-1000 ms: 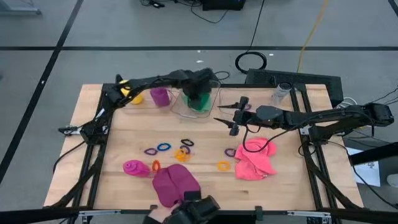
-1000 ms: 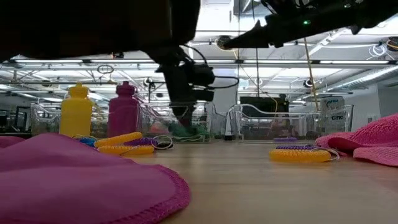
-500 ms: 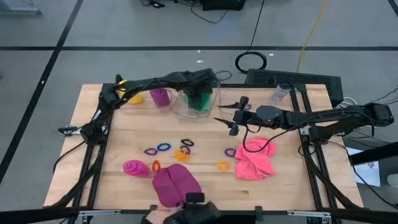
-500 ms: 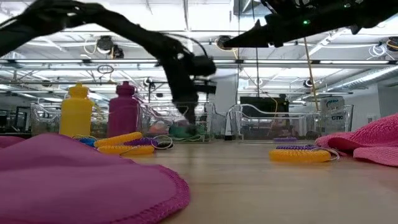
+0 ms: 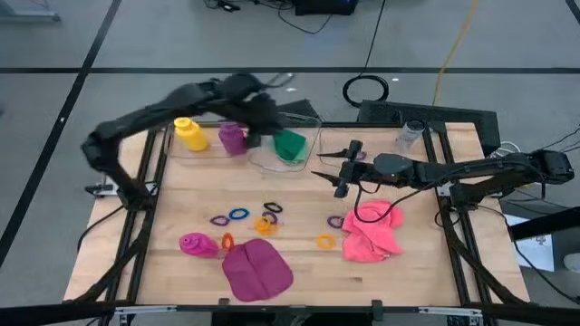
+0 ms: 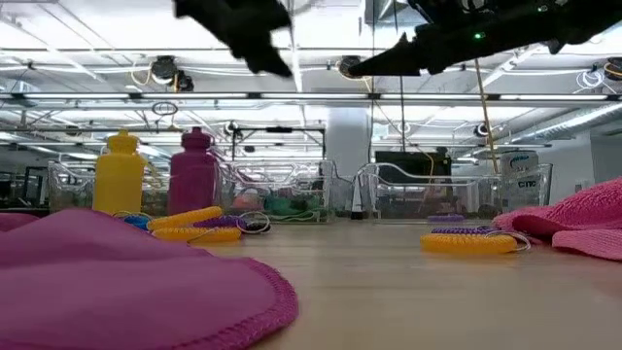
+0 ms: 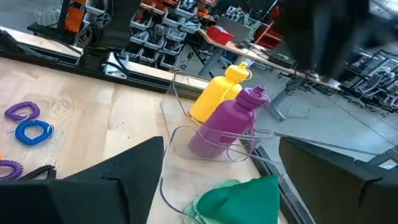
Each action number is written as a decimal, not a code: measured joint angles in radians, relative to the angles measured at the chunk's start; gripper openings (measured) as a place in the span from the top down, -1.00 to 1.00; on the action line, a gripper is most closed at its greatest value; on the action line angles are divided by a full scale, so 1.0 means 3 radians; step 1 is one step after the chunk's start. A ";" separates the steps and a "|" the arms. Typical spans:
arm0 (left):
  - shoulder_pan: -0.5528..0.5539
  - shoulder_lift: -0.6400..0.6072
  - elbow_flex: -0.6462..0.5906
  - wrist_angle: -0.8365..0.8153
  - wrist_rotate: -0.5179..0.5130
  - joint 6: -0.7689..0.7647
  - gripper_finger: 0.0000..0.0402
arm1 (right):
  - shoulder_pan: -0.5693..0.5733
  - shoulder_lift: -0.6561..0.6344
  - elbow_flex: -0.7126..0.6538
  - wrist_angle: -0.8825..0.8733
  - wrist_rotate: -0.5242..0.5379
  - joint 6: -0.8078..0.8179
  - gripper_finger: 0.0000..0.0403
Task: Pick & Place Sports Items
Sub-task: Put the purple spring keychain into the right transparent bin
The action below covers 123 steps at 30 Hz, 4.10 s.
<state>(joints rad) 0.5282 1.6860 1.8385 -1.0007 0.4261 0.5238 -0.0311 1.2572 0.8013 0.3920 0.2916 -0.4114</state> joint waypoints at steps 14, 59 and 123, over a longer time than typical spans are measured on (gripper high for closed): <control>-0.0497 -0.1515 -0.2362 0.2115 0.0329 -0.0521 0.54 | 0.0000 -0.0001 0.0000 0.0000 -0.0015 0.0020 -0.23; -0.2117 -0.1648 -0.4692 0.6055 -0.0642 -0.1146 0.54 | 0.0001 -0.0001 0.0001 -0.0002 -0.0019 0.0020 -0.23; -0.2214 -0.2935 -0.4688 0.4389 -0.0947 -0.1162 0.54 | 0.0000 -0.0001 0.0001 0.0179 -0.0028 0.0168 -0.23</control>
<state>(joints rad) -0.1358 0.8056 0.4320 0.3159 0.1421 0.1753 -0.0310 1.2568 0.8017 0.4457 0.2832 -0.3611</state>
